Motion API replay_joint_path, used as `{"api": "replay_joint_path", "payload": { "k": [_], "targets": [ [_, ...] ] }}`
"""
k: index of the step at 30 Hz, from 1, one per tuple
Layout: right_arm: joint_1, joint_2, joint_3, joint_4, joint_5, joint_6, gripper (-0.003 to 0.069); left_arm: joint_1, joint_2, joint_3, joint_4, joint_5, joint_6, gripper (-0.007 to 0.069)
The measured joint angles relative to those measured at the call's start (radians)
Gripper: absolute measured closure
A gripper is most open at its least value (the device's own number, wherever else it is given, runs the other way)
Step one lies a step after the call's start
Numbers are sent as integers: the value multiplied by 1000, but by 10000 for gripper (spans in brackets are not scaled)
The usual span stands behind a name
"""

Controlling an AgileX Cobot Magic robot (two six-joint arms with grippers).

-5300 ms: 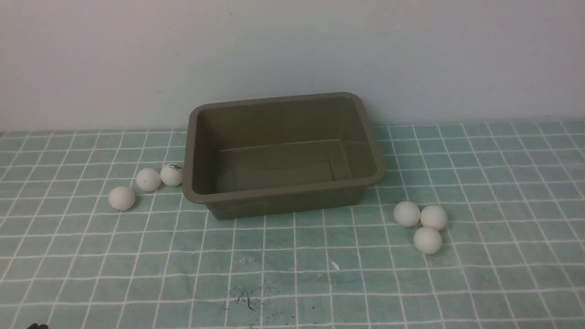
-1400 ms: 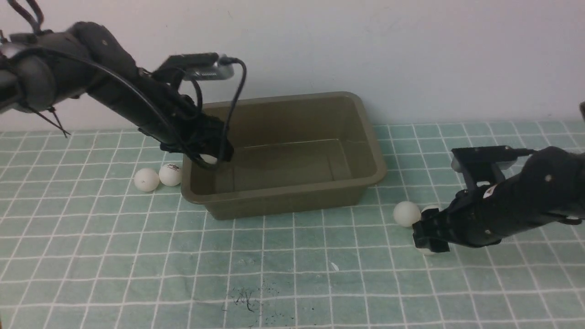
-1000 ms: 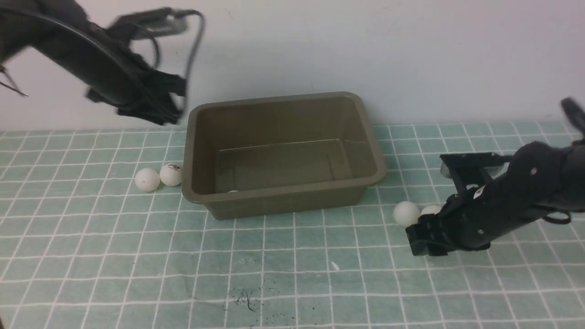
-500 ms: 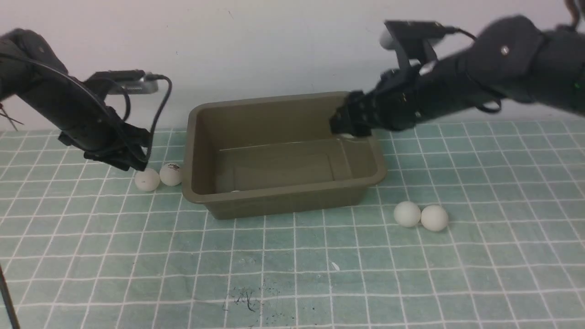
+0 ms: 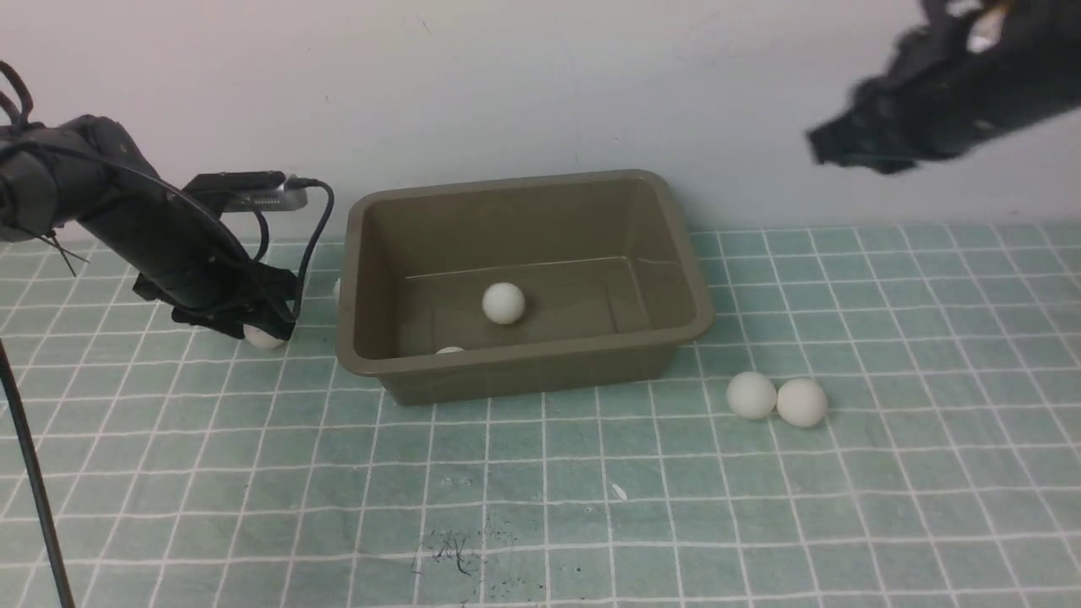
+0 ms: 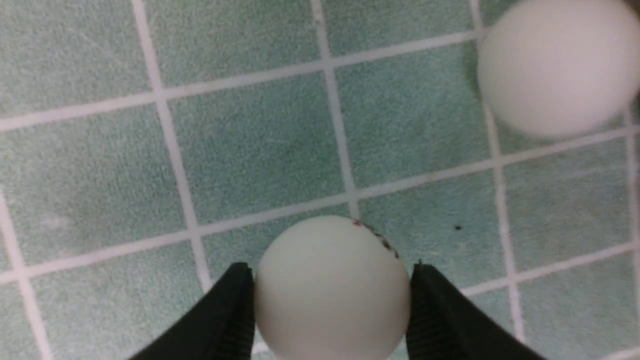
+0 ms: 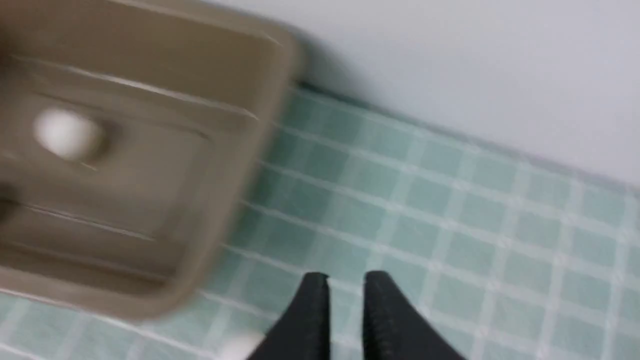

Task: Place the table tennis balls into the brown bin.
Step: 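Reach for and grasp a ping pong ball on the table beside the basket, then drop the ball into the bin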

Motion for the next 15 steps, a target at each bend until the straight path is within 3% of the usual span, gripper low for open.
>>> {"api": "replay_joint_path", "payload": {
  "k": [3, 7, 8, 11, 13, 15],
  "targets": [
    [-88, 3, 100, 58, 16, 46, 657, 0, -27, -59, 7, 83, -3, 280],
    [-134, 64, 191, 164, 17, -5, 631, -16, -88, -140, -37, 171, -1, 280],
    [-126, 123, 205, 262, 8, -85, 553, -47, -117, -185, -97, 196, 1, 280],
    [-93, 211, 205, 364, -51, -201, 402, -121, -132, -217, -165, 191, 8, 280],
    [-80, 242, 205, 378, -75, -219, 318, -164, -127, -218, -171, 181, 11, 280],
    [-72, 294, 205, 383, -109, -221, 188, -237, -97, -219, -157, 172, 13, 269]
  ]
}}
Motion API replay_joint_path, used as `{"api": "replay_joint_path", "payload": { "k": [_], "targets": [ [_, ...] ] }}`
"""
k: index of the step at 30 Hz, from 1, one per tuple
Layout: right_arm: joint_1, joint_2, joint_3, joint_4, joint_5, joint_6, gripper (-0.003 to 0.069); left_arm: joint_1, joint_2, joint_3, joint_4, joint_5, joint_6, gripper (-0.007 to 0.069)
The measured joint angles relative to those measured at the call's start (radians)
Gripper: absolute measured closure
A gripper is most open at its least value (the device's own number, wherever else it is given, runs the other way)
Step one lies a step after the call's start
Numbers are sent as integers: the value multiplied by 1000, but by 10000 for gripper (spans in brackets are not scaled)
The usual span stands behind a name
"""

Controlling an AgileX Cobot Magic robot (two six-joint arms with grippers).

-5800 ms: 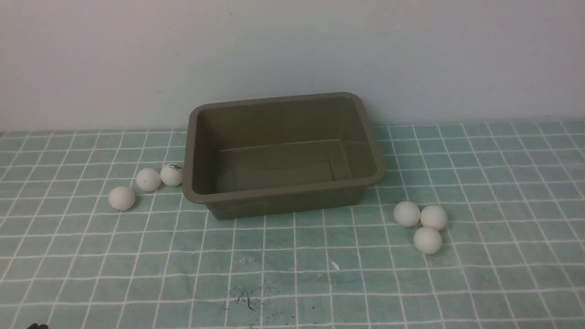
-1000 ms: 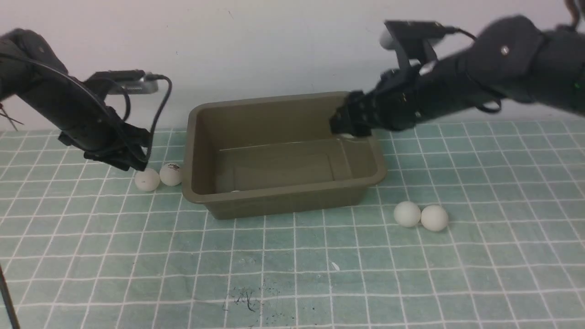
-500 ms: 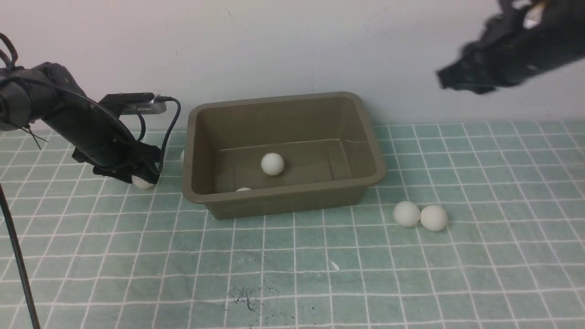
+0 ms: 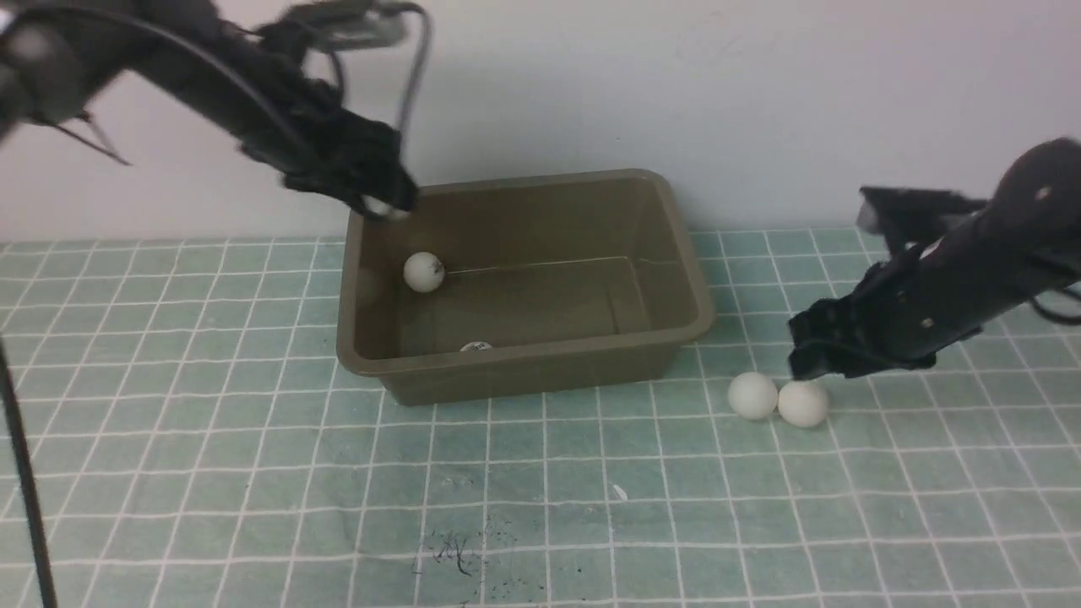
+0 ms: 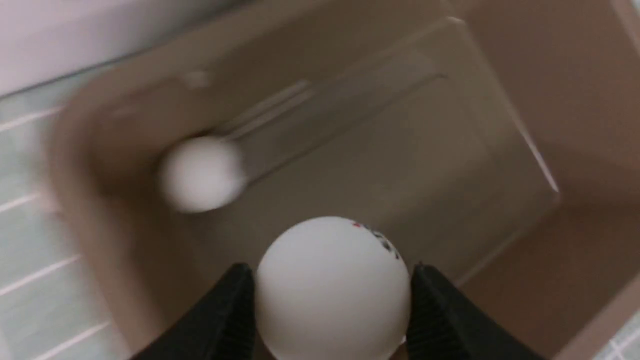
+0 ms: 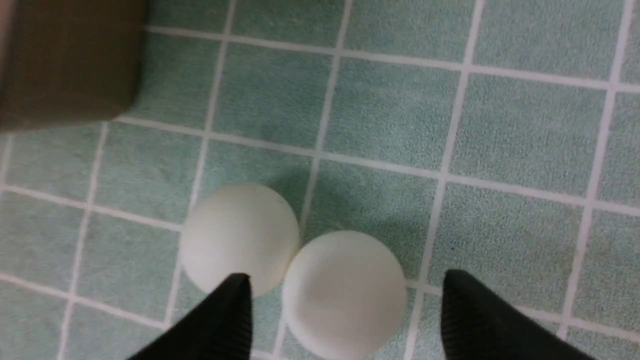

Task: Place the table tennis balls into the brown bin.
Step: 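Drop the ball into the bin, then reach for and grasp a ping pong ball on the table, then release the ping pong ball into the bin and lift the gripper away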

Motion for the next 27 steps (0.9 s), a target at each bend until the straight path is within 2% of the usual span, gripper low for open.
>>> {"api": "replay_joint_path", "payload": {
  "k": [1, 2, 3, 4, 5, 6, 8, 9, 10, 11, 12, 13, 14, 15, 17, 21, 23, 27],
  "targets": [
    [0, 3, 0, 0, -2, 0, 179, -5, 3, 0, 0, 0, 1, 265],
    [1, 25, 0, -4, -13, 12, 123, -45, 28, 0, 37, 0, 0, 216],
    [2, 31, 0, -4, -17, 17, 113, -62, 39, 0, 54, 0, -4, 181],
    [2, 35, 0, -5, -19, 19, 104, -65, 39, 0, 59, 0, -5, 181],
    [2, 45, 0, -10, -26, 32, 98, -89, 54, 0, 110, 1, -28, 100],
    [2, 51, -1, -17, -30, 43, 119, -100, 55, -3, 147, 2, -57, 67],
    [2, 58, -1, -35, -28, 57, 187, -101, 53, -12, 191, 9, -100, 60],
    [2, 62, -1, -48, -20, 67, 253, -99, 45, -27, 236, 18, -139, 94],
    [2, 63, -4, -66, -14, 75, 326, -87, 31, -49, 297, 36, -174, 180],
    [3, 63, -7, -84, -6, 77, 321, -75, 20, -58, 320, 41, -192, 252],
    [3, 63, -7, -84, -6, 77, 318, -72, 17, -61, 325, 43, -192, 272],
    [3, 60, -13, -108, 14, 84, 305, -43, -6, -71, 350, 49, -202, 426],
    [3, 53, -23, -125, 38, 90, 305, -17, -21, -77, 358, 50, -207, 508],
    [3, 42, -32, -134, 65, 93, 305, 11, -31, -81, 363, 50, -207, 559],
    [5, -1, -70, -123, 115, 99, 305, 72, -36, -84, 363, 43, -208, 610],
    [46, -90, -157, -37, 130, 94, 305, 143, 4, -84, 330, 20, -179, 625],
    [76, -103, -204, -5, 114, 71, 305, 165, 52, -84, 280, 2, -142, 606],
    [166, -57, -329, 60, 66, 36, 303, 169, 142, -84, 190, -35, -69, 477]
  ]
}}
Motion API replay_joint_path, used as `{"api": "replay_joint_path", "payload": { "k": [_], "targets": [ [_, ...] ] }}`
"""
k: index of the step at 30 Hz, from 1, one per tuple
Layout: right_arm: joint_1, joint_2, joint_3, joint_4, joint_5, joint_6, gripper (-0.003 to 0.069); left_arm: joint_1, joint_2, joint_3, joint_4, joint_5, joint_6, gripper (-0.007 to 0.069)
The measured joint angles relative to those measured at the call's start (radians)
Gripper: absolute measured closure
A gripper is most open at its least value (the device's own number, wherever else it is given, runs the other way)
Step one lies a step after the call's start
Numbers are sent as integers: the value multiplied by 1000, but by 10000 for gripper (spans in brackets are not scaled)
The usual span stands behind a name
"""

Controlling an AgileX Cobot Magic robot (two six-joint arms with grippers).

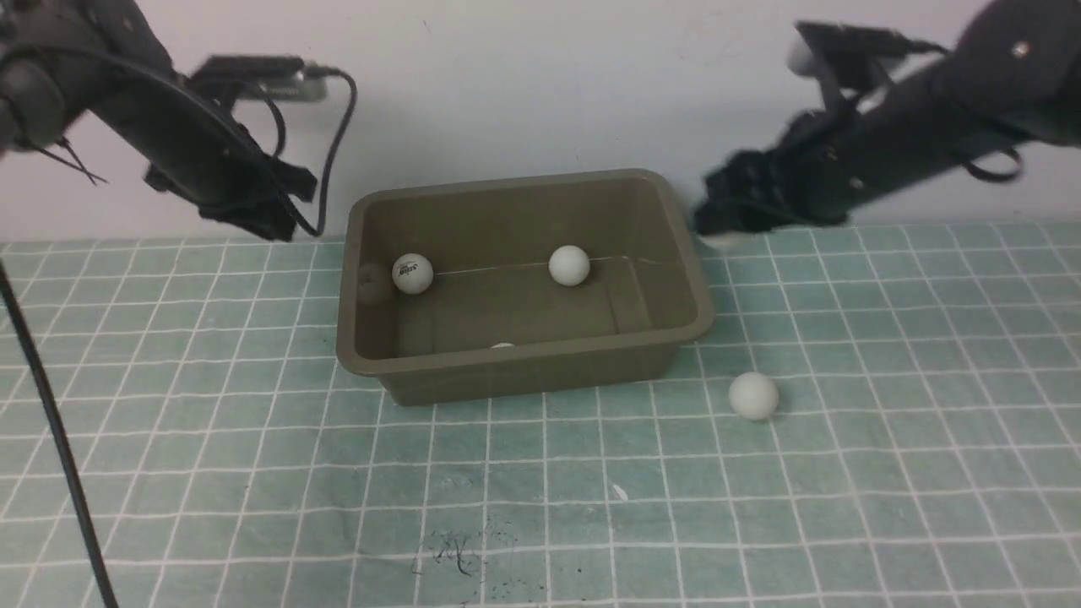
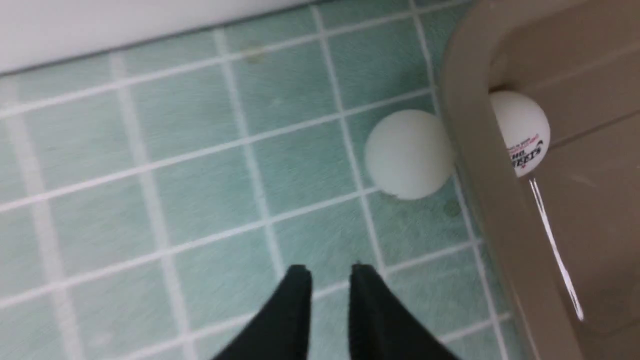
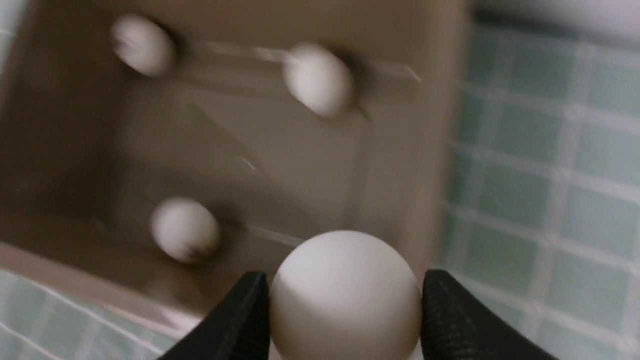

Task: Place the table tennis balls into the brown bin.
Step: 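Release the ping pong ball into the bin and lift the gripper away, then reach for and grasp a ping pong ball on the table beside the basket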

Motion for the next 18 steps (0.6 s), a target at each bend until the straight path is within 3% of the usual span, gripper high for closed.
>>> {"api": "replay_joint_path", "payload": {
  "k": [3, 7, 9, 14, 18],
  "targets": [
    [30, 64, -95, 15, 0, -1, 244, -3, 51, 0, -61, -43, 21, 331],
    [35, 131, -197, 17, 50, 0, 48, -3, 113, 0, -141, -128, 32, 97],
    [35, 133, -232, 11, 92, 0, -3, -2, 139, 0, -186, -165, 42, 20],
    [35, 133, -294, -17, 156, 0, -30, -2, 173, 0, -262, -205, 71, -18],
    [35, 125, -300, -83, 193, 15, -16, -2, 191, 0, -279, -250, 93, 32]
  ]
}}
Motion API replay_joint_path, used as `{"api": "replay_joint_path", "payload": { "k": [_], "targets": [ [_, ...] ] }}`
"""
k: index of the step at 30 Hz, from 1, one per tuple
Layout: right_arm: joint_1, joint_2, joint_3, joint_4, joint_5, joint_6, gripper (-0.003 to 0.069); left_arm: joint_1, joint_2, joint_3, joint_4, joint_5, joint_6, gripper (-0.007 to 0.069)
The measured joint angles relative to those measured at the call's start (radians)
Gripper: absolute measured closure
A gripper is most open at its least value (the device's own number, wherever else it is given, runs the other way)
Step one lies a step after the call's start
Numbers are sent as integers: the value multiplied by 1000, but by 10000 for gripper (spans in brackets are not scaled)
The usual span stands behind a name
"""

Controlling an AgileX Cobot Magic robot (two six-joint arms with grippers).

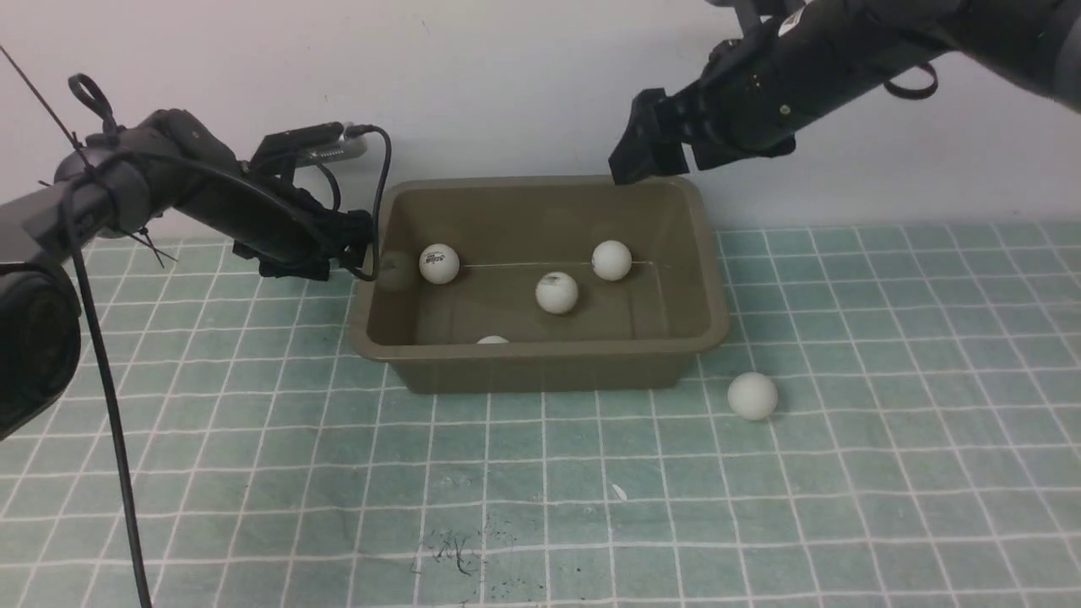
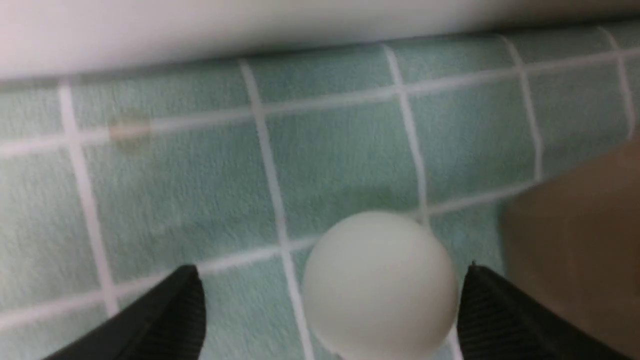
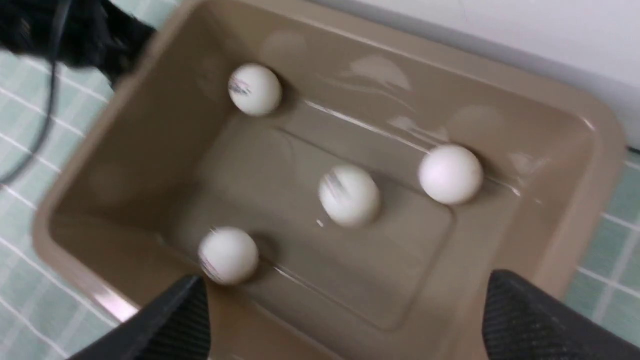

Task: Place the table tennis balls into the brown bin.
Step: 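Reach for and grasp a ping pong ball on the table beside the basket, then drop the ball into the bin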

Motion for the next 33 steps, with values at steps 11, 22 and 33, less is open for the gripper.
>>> {"api": "replay_joint_path", "payload": {
  "k": [11, 22, 33],
  "targets": [
    [0, -99, -3, -290, 40, 98, 319, 3, -8, -30, 96, 47, -3, 272],
    [-110, -134, 170, -377, 264, 279, 655, -59, -260, -182, 115, 339, -11, 272],
    [-99, -27, 419, -134, -42, 88, 186, -282, -174, -187, 320, 346, -107, 46]
  ]
}}
